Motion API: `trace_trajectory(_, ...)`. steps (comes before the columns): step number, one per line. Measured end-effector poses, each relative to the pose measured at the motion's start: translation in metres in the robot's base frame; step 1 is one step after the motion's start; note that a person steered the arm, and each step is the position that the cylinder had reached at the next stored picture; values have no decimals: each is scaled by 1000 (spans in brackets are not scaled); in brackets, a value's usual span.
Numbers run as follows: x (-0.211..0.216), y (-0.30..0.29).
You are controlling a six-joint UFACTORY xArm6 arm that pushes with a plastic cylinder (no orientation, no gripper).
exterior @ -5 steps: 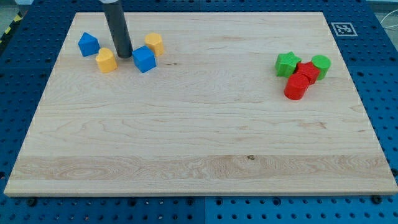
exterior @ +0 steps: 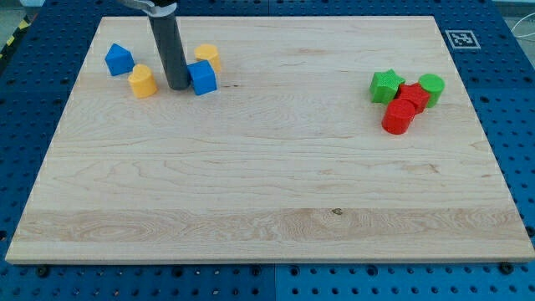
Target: Move yellow heart towards center left
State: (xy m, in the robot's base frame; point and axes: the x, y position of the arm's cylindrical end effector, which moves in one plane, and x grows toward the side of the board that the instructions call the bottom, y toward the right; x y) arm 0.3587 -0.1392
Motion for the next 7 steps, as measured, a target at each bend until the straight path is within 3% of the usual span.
trace_trajectory(4,-24,-27)
trace_trajectory(7,-6,-48)
